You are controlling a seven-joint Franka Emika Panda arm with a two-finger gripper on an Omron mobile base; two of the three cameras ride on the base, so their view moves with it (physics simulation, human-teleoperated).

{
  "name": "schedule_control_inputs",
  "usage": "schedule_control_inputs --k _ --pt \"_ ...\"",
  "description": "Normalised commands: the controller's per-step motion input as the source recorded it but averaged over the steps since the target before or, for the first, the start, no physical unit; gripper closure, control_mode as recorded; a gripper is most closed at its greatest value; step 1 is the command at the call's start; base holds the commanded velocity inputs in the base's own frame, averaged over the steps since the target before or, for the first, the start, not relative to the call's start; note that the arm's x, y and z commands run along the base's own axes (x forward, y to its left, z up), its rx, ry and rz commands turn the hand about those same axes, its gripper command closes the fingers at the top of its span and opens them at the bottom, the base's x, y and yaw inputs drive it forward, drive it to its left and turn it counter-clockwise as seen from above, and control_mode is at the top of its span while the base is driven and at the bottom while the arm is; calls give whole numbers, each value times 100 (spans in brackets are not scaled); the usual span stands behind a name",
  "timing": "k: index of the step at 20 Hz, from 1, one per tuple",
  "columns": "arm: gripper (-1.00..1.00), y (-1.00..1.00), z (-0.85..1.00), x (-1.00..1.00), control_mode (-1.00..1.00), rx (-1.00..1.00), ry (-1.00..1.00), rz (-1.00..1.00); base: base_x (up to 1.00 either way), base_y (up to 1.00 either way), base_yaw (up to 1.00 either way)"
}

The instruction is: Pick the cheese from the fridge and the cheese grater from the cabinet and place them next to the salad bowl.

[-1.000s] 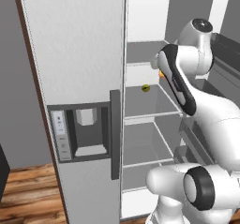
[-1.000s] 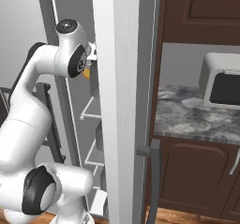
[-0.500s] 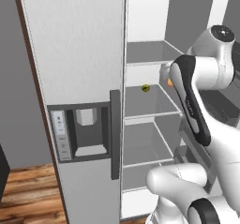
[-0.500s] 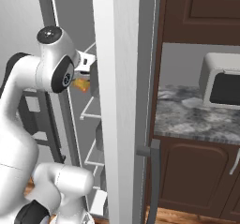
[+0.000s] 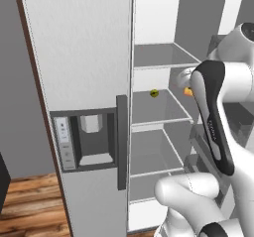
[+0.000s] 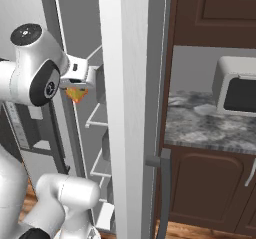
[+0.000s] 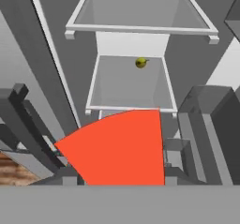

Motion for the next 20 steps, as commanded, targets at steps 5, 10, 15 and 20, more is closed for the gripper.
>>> schedule_control_inputs --k 5,10,15,20 --pt "100 6 26 -23 -100 0 8 -7 0 0 0" --pt "100 0 11 -53 -100 0 0 -3 0 0 0" --pt "100 0 1 -68 -100 1 0 0 0 0 0" --pt "100 0 -1 -68 -100 2 -4 0 0 0 0"
